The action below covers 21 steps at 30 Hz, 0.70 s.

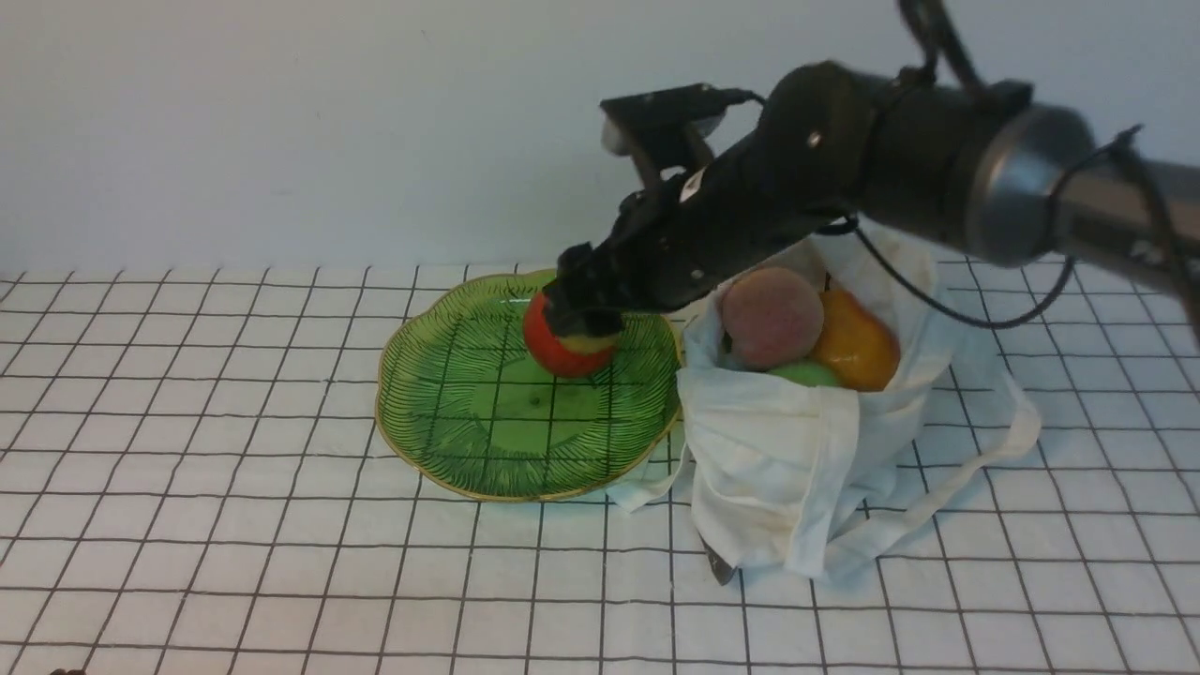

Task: Take the fruit out of the bag on the white checkered tablecloth and place them on the plate.
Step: 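Take the fruit out of the bag and place it in the dish with the right gripper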

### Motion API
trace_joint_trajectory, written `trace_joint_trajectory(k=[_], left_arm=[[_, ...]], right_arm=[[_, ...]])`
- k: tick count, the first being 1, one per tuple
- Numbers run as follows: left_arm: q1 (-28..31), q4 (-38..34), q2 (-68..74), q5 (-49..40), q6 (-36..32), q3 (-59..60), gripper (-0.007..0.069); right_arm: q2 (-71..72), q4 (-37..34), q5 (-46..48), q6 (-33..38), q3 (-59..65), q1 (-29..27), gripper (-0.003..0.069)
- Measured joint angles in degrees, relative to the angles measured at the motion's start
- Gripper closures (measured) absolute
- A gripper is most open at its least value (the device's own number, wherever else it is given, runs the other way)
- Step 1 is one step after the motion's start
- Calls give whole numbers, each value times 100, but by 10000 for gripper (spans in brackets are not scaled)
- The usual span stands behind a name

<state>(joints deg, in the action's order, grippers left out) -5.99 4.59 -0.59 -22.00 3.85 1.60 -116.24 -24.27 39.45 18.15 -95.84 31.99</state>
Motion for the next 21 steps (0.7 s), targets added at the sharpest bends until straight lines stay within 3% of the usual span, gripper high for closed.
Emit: trace_joint_trajectory(k=[2,4,6,10,18,21], left_arm=[[0,0,0,0,0,0,632],[0,0,0,0,0,0,632],[0,0,0,0,0,0,632],[0,0,0,0,0,0,632],[0,0,0,0,0,0,632],[0,0,0,0,0,0,632]], right_arm=[[-115,45,-180,10,0,59,211],[-211,89,-283,19,0,89,164],[-242,163,-291,25,0,89,67],[-230,327,46,25,-131,62,-17],[-133,815,1643,-393,-1303,-89,-22],[-91,888,2365,-753,-1959,-134,24]])
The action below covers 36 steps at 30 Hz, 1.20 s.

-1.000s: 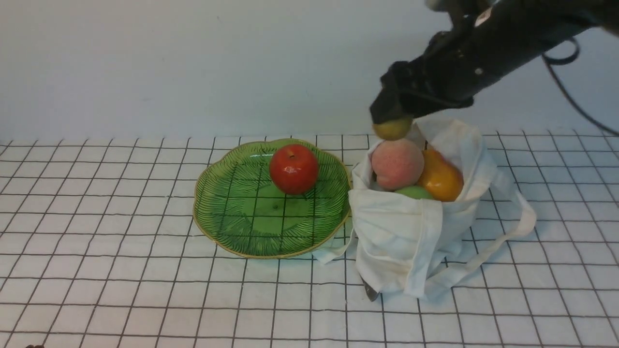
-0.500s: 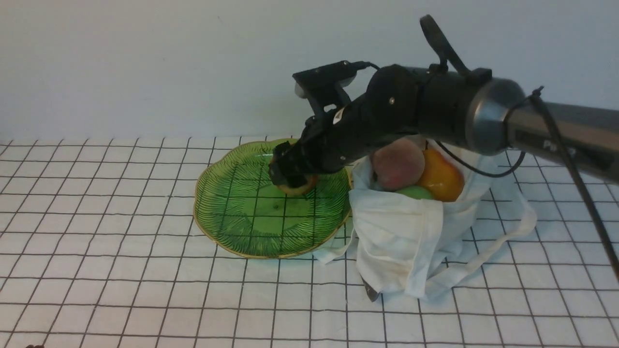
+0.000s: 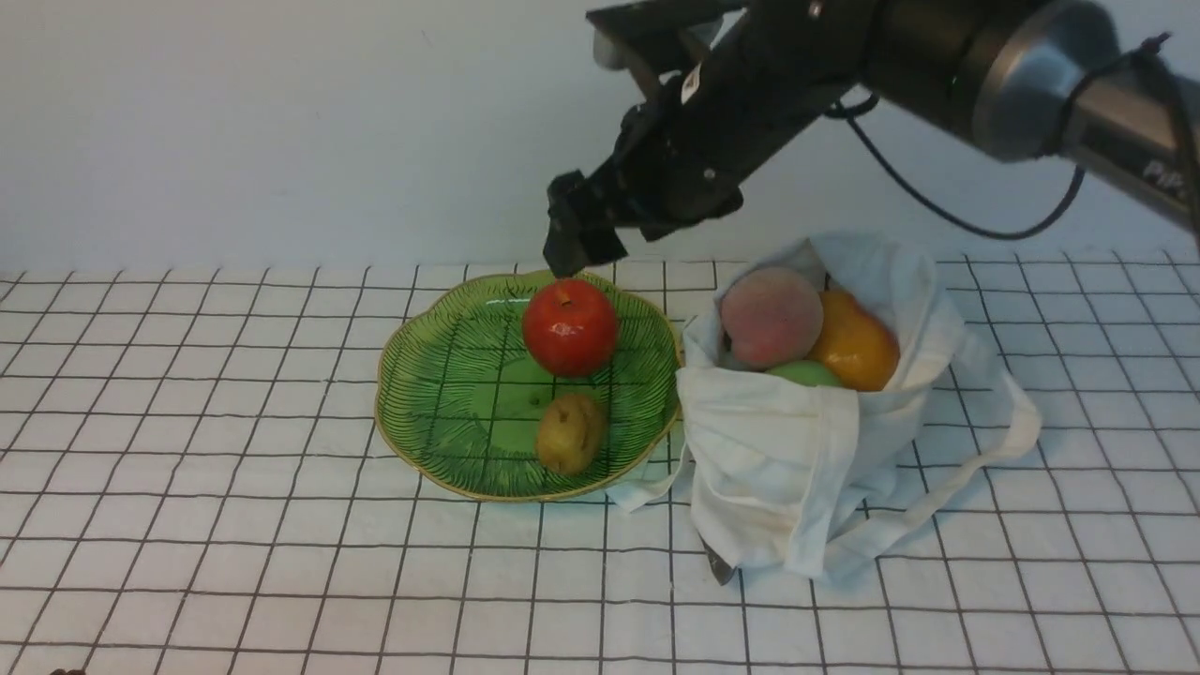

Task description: Take the fruit out of the bag on the white checkered tablecloth and place them on the plate.

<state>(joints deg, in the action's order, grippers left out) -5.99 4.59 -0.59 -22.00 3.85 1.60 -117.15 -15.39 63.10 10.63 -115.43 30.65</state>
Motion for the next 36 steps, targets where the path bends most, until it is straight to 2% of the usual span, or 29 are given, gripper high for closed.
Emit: trace_joint_trajectory(k=[1,3,5,7,10,11,17,20,28,31,34,36], left_arm=[[0,0,0,0,0,0,632],[0,0,0,0,0,0,632],[0,0,0,0,0,0,632],[0,0,0,0,0,0,632],[0,0,0,0,0,0,632],[0,0,0,0,0,0,632],[0,0,0,0,0,0,632],[0,0,0,0,0,0,632],[0,0,0,0,0,0,632],[0,0,0,0,0,0,632],[0,0,0,0,0,0,632],[0,0,0,0,0,0,632]], right_arm=[[12,41,504,-85,-428,-12,72],[18,142,747,-85,-731,-30,119],[26,394,839,-107,-1112,-67,194],[48,586,862,-142,-1213,-90,237],[240,1095,927,-402,-1322,-127,376],[240,1105,930,-411,-1322,-133,392],[892,1236,975,-563,-1322,-156,603],[1361,1236,980,-663,-1271,-156,657],[2760,1339,986,-704,-233,-156,672],[3667,1717,986,-735,780,-156,673],[4020,1928,992,-843,1169,-156,673],[4805,2392,992,-1143,1980,-156,673]])
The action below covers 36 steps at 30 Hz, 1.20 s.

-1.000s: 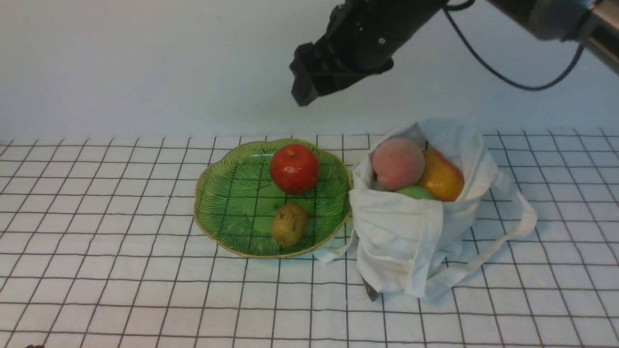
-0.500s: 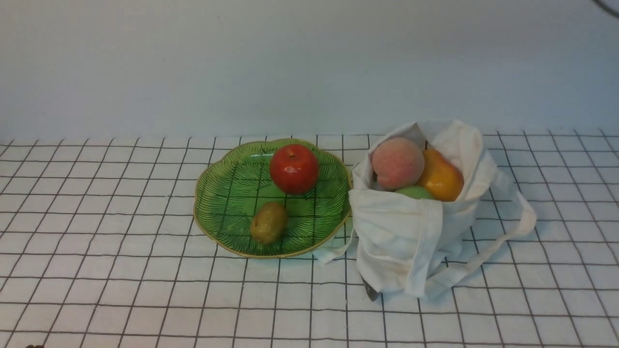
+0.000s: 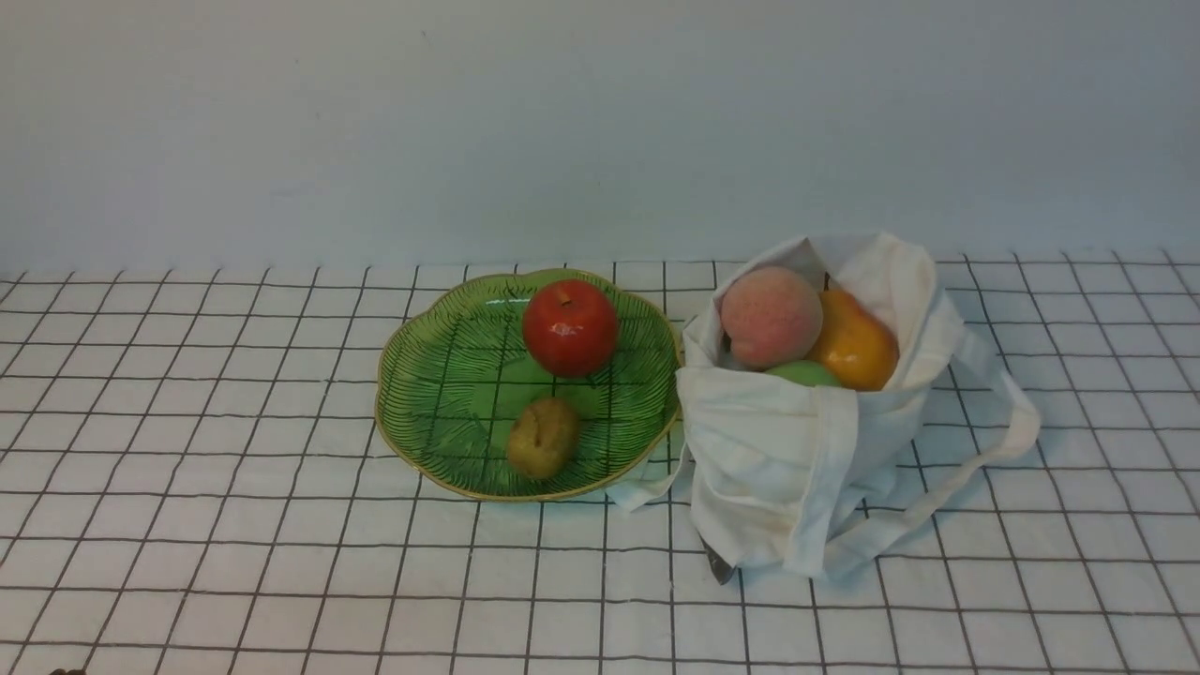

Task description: Take the fruit out of the bag on the white checkered tablecloth and place them on the plate.

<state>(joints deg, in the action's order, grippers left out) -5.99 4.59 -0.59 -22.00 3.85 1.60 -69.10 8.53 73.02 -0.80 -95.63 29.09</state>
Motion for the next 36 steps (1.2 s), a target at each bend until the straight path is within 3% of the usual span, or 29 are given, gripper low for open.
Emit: trace_joint_trajectory(k=[7,10,14,15,19,24,29,36], left_arm=[[0,0,0,0,0,0,632],[0,0,0,0,0,0,632],[0,0,0,0,0,0,632],[0,0,0,0,0,0,632],[0,0,0,0,0,0,632],[0,0,0,0,0,0,632],[0,0,0,0,0,0,632],[0,0,0,0,0,0,632]], right_arm=[[2012,462,-239,-360,2023,-10,673],[3000,462,-986,-466,3111,-10,673],[4216,456,-2890,-491,5078,-10,673],[4252,456,-2976,-491,5165,-10,673],[4659,456,-5104,-496,6882,-10,673],[4659,466,-7194,-497,7875,-10,674],[4659,486,-7847,-497,8224,-10,674],[4659,555,-7823,-497,8395,-10,674]])
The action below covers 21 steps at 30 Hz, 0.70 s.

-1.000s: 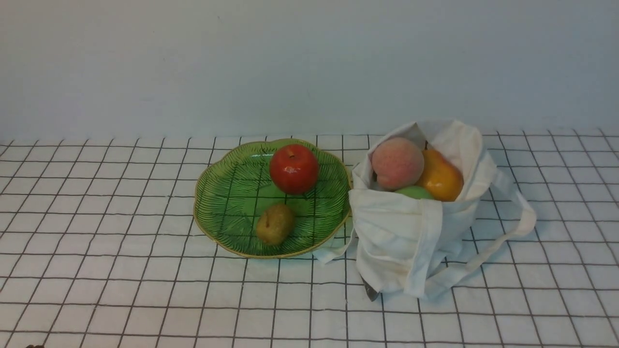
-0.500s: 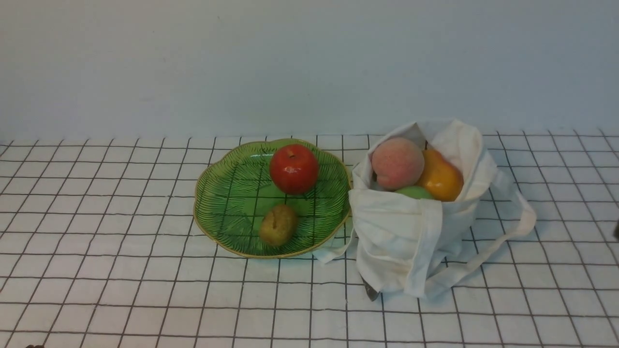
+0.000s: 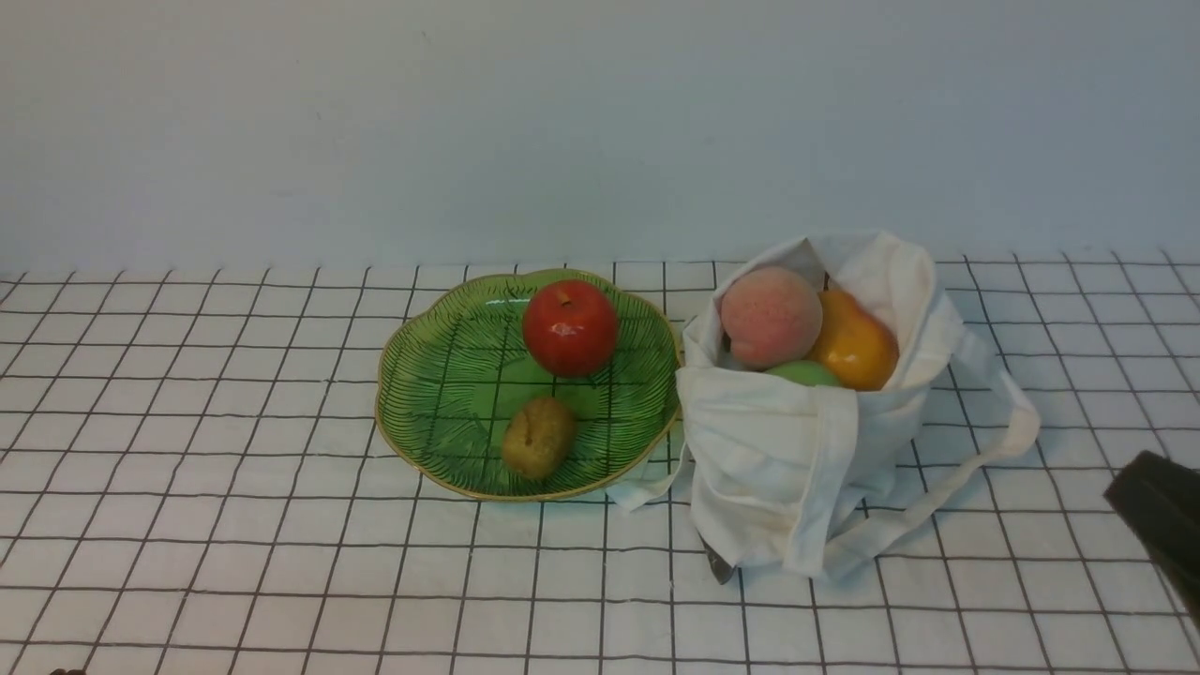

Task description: Take the fruit out of the bag on the white checkered tablecloth and place them on the plate.

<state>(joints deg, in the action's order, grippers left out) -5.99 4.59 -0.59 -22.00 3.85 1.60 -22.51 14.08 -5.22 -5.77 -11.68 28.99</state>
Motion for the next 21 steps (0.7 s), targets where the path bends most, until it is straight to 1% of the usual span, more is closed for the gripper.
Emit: trace_joint_trajectory(k=[10,12,15,17,20,21], left_arm=[[0,0,0,0,0,0,632],[0,0,0,0,0,0,632],[0,0,0,0,0,0,632],[0,0,0,0,0,0,632],[0,0,0,0,0,0,632],[0,0,0,0,0,0,632]], right_arm=[[0,17,148,5,79,0,674],[84,-55,332,12,109,-6,674],[296,-430,794,177,179,-125,674],[528,-880,1264,463,271,-412,674],[877,-1285,1765,785,410,-826,674],[975,-1324,1837,830,435,-902,674]])
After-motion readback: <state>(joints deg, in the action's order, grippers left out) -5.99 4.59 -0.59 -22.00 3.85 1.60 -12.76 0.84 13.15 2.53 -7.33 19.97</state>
